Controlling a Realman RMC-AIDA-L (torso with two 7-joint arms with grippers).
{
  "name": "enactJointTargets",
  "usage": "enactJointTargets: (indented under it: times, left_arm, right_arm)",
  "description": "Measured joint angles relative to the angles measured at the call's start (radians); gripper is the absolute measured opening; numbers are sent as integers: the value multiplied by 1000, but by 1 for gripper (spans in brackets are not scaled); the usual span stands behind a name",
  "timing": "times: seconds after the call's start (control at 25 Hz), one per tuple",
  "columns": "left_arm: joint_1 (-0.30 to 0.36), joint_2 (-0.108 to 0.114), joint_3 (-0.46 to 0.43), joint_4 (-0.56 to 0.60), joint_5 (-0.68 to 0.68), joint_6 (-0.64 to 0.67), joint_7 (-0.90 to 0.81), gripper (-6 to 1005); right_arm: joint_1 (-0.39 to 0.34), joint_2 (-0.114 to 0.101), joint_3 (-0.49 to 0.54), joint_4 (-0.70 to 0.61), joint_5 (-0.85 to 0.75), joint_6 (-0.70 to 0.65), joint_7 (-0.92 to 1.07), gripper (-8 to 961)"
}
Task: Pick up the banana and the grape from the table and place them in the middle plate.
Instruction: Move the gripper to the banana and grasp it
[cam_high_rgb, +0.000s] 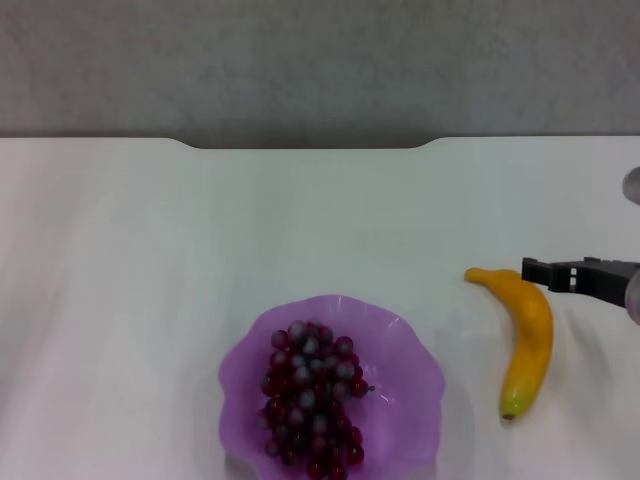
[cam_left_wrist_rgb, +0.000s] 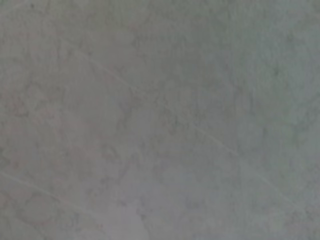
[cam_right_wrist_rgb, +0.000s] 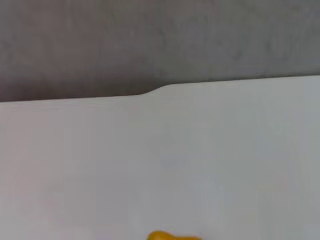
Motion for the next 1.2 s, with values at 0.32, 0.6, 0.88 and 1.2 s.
enactJointTargets:
  times: [0.32,0.6,0.88,1.2]
  left_arm:
    - [1,0,-12,0,0,0,0,887]
    - [-3,0,-14,5,0,0,-1,887]
    - [-11,0,-14,8,0,-16,-9,887]
    - [-14,1,-14,4,0,-27,-9,887]
  right_arm:
    - [32,0,1,56,0,30,14,861]
    - [70,0,1,118,0,31,14,860]
    - [134,-1,-12,224,44,25,4,856]
    - [193,1,-28,311,52,22,6,852]
